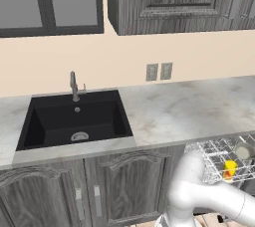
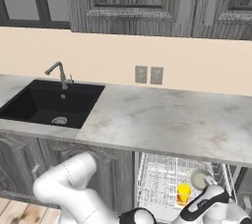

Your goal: Pick up the cup and bowl from the counter, place them in the dishwasher, and close the dishwasher door.

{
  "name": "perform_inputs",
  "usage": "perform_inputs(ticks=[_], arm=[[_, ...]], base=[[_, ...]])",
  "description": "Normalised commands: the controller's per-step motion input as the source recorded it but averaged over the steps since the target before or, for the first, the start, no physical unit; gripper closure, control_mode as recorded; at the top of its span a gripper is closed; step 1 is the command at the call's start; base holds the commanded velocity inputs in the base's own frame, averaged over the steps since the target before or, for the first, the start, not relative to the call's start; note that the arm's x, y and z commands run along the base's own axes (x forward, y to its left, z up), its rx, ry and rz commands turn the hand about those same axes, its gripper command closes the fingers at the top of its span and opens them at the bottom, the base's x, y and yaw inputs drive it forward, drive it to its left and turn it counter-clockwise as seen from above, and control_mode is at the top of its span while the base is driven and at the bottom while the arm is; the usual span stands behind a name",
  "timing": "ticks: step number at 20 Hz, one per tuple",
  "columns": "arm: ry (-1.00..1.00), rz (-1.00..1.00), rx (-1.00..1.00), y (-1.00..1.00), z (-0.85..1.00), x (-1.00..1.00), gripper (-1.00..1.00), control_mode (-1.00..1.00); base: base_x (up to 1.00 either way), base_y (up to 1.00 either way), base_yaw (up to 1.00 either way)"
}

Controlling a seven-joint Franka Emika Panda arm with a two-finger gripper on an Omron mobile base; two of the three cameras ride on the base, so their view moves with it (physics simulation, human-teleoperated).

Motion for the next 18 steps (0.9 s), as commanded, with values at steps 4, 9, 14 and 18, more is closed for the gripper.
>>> perform_inputs(ticks=[4,9,14,18], arm=[[0.01,0.08,0.0,-0.32,-0.63,0.13,1.0,-1.0],[0.01,0.09,0.0,-0.23,-0.65,0.07,-1.0,-1.0],[0.0,0.07,0.0,-0.31,-0.3,0.0,-1.0,-1.0],[-0.01,0.04,0.0,-0.28,0.0,-0.11,-1.0,-1.0]], base=[[0.0,0.0,0.0],[0.0,0.0,0.0],[0.0,0.0,0.0],[0.0,0.0,0.0]])
